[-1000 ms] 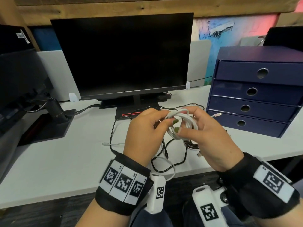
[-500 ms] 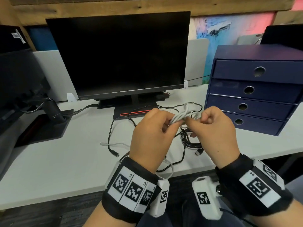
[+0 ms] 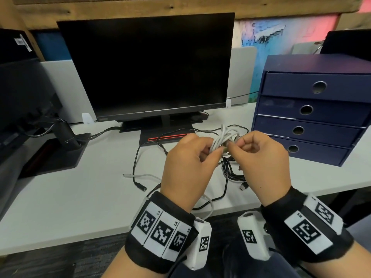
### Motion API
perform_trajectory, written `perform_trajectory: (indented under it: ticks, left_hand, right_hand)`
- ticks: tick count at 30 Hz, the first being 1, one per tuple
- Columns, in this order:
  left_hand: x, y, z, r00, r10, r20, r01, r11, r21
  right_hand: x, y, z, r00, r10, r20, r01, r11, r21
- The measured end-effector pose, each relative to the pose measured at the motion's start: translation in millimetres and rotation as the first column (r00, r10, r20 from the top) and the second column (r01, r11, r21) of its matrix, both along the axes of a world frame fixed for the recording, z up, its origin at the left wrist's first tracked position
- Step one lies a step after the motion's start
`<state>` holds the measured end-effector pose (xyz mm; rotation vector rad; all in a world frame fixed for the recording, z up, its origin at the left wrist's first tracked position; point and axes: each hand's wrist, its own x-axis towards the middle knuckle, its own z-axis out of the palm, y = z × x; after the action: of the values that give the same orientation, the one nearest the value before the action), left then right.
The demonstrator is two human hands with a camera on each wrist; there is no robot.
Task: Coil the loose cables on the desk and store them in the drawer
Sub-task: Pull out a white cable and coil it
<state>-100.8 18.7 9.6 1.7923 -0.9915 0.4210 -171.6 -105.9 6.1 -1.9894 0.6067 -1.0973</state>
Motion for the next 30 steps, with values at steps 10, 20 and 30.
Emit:
perform_trajectory:
  ticks: [10,20,30]
  left_hand:
    - [2.0,-0.4,0.4,0.997,0.081,-0.003,-0.081,0.997,0.012]
    - [15.0,8.1,1.5,0.978,0.169,0.122,-0.182,0.978,0.101]
    - [23.1,16.0,5.4,0.996,0.076,-0.042,-0.072,0.995,0.074]
  right_hand:
    - [0.7,-3.5,9.1,0.981,0.183,-0.059,-0.181,0.983,0.028]
    - [3.3,-10.2,12.9,0.839,0.542,-0.049,-0.489,0.791,0.367]
    - [-0.5,-15.0,14.8,0.681,0.728,-0.083,-0.645,0.649,0.403]
